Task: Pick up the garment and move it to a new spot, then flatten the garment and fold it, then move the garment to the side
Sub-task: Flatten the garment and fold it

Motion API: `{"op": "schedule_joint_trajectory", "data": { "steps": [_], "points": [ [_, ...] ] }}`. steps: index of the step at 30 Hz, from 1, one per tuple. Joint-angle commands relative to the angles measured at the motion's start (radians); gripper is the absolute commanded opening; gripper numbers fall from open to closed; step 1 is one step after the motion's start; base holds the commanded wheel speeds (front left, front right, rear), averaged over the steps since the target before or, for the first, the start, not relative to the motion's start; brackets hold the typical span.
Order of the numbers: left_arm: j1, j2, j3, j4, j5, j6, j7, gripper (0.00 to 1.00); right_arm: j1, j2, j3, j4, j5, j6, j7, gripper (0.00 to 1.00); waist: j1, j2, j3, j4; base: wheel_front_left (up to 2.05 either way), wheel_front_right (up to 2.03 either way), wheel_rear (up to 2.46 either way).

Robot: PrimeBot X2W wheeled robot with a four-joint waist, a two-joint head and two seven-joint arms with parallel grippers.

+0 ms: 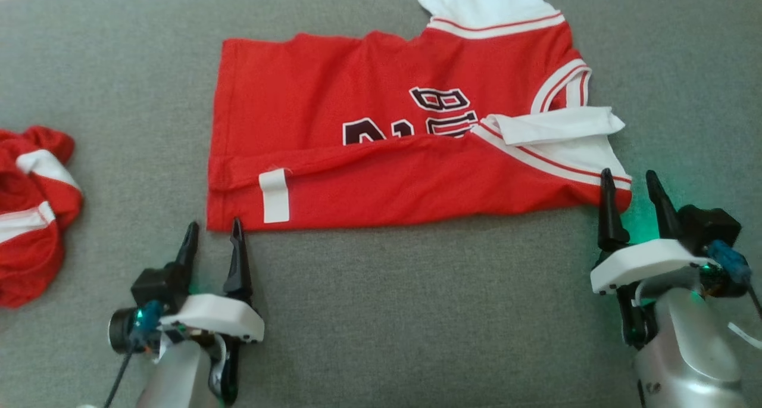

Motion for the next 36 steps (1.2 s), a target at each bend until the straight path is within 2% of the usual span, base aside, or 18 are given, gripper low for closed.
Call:
{"op": "schedule_joint_trajectory", "data": {
  "steps": [1,6,7,9,10,11,12,15,19,26,31,36],
  "points": [
    [-0.035,0.013,0.025,-0.017,-0.009,-0.004,-0.005,1.00,-0.023,-0.002,0.018,-0.015,-0.006,-0.001,-0.011,1.00,-0.0003,0.0000,0.015,-0.008,0.00,0.00,0.00],
    [-0.064,0.013,-0.010,0.060,-0.042,-0.027,-0.005,1.00,-0.053,-0.002,0.008,0.076,-0.006,-0.001,-0.011,1.00,-0.0003,0.0000,0.033,-0.007,0.00,0.00,0.00],
    [-0.067,0.013,-0.020,0.080,-0.048,-0.031,-0.005,0.91,-0.057,-0.002,0.010,0.097,-0.001,-0.001,-0.011,1.00,-0.0003,0.0000,0.034,-0.006,0.00,0.00,0.00],
    [-0.071,0.013,-0.042,0.111,-0.064,-0.040,-0.005,0.43,-0.062,-0.002,0.031,0.140,0.006,-0.001,-0.011,1.00,-0.0003,0.0000,0.035,-0.004,0.00,0.00,0.00],
    [-0.072,0.013,-0.052,0.122,-0.071,-0.044,-0.005,0.36,-0.064,-0.002,0.044,0.166,0.015,-0.001,-0.010,1.00,-0.0003,0.0000,0.035,-0.003,0.00,0.00,0.00],
    [-0.072,0.013,-0.062,0.134,-0.078,-0.049,-0.005,0.00,-0.067,-0.002,0.060,0.190,0.026,-0.001,-0.008,0.47,-0.0003,0.0000,0.035,-0.002,0.00,0.00,0.00],
    [-0.071,0.013,-0.071,0.141,-0.086,-0.054,-0.005,0.00,-0.070,-0.002,0.077,0.208,0.040,-0.001,-0.008,0.00,-0.0003,0.0000,0.035,0.000,0.00,0.00,0.00],
    [-0.066,0.013,-0.088,0.135,-0.104,-0.061,-0.005,0.00,-0.078,-0.002,0.099,0.240,0.082,-0.001,-0.009,0.00,-0.0003,0.0000,0.026,0.005,0.00,0.00,0.00],
    [-0.060,0.013,-0.061,0.065,-0.100,-0.063,-0.005,0.00,-0.095,-0.002,0.092,0.215,0.108,-0.001,-0.010,0.00,-0.0003,0.0000,0.001,0.012,0.00,0.00,0.00],
    [-0.105,0.018,0.048,-0.047,-0.033,-0.067,-0.005,0.00,-0.169,-0.006,0.064,0.157,0.144,-0.001,-0.011,0.00,-0.0003,0.0000,-0.090,0.024,0.00,0.00,0.00],
    [-0.128,0.036,0.114,-0.046,-0.010,-0.072,-0.005,0.00,-0.213,-0.036,0.075,0.173,0.180,-0.001,-0.005,0.00,-0.0003,0.0000,-0.167,0.027,0.00,0.00,0.00],
    [-0.060,0.031,0.134,0.030,0.005,-0.073,-0.005,0.00,-0.165,-0.061,0.098,0.205,0.227,-0.001,0.034,0.00,-0.0003,0.0000,-0.228,0.029,0.00,0.00,0.00]
  ]
}}
